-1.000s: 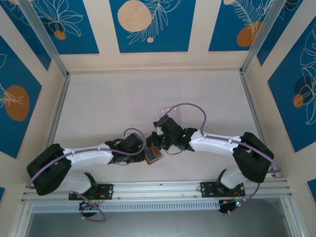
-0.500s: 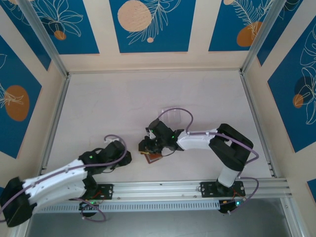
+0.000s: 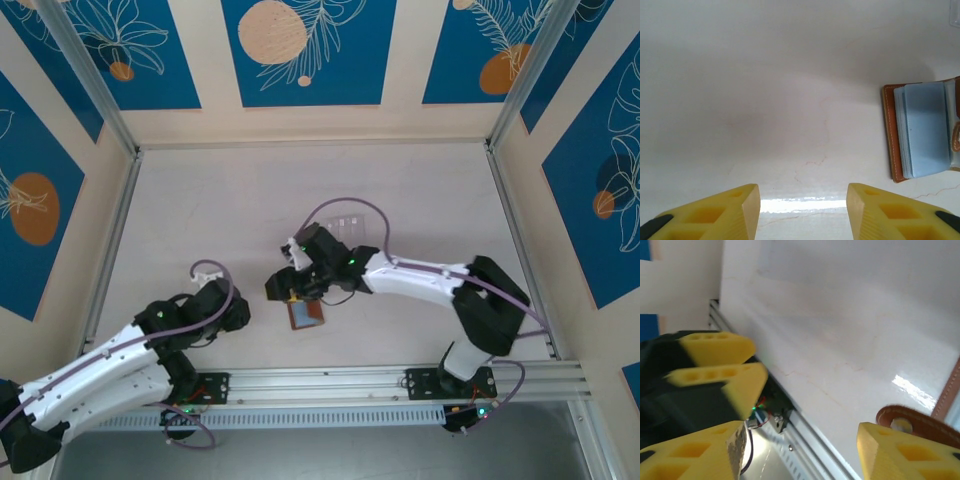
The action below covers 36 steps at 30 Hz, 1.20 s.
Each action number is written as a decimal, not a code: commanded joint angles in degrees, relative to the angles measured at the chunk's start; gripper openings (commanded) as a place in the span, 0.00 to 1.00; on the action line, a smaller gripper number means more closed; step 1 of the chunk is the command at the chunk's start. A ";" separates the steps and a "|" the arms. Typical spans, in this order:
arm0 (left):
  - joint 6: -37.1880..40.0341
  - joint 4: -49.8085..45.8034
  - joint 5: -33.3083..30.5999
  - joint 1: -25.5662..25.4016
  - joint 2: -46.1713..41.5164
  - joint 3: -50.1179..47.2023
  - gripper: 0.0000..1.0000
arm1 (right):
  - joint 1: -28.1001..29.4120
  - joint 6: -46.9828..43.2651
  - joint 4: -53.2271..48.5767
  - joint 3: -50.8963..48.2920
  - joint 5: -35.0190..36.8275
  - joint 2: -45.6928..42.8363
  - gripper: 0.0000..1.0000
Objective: Put the credit cards into the card holder
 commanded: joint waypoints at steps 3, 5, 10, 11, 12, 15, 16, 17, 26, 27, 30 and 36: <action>4.74 1.43 0.05 1.69 4.10 3.97 0.50 | -5.11 -6.48 -14.52 -0.89 2.47 -12.94 0.64; 5.64 2.33 0.74 2.04 5.50 4.60 0.50 | -8.95 -6.71 -19.96 -2.73 6.68 -16.48 0.63; 9.35 4.90 3.41 2.49 10.01 6.98 0.50 | -12.89 -6.65 -20.85 -7.46 8.06 -15.02 0.34; 10.38 5.32 3.88 2.49 11.22 7.86 0.50 | -11.59 -6.69 -19.72 -7.50 8.41 -13.32 0.30; 11.27 5.84 4.24 2.49 12.10 8.57 0.50 | -10.35 -6.70 -18.54 -7.31 8.63 -11.46 0.26; 13.96 7.56 4.81 3.37 15.36 10.50 0.51 | -6.69 -6.52 -15.07 -5.10 8.23 -4.33 0.12; 14.79 7.74 5.71 3.81 16.65 11.47 0.50 | -5.50 -6.52 -14.02 -4.50 8.57 -2.74 0.12; 15.79 7.97 6.68 3.99 18.10 12.73 0.50 | -4.06 -6.65 -13.31 -3.71 9.09 -1.00 0.11; 18.36 13.12 12.81 4.38 28.87 15.17 0.44 | 0.72 -6.92 -15.85 1.57 15.50 11.92 0.27; 18.29 13.68 13.17 4.42 29.83 14.86 0.40 | 0.81 -6.75 -15.96 1.59 15.67 12.44 0.29; 18.06 16.90 15.46 4.42 32.32 13.02 0.32 | 0.30 -6.26 -16.34 1.34 15.68 13.34 0.33; 17.30 21.11 16.65 4.43 37.30 10.48 0.27 | -1.05 -5.90 -16.30 0.08 14.12 13.16 0.35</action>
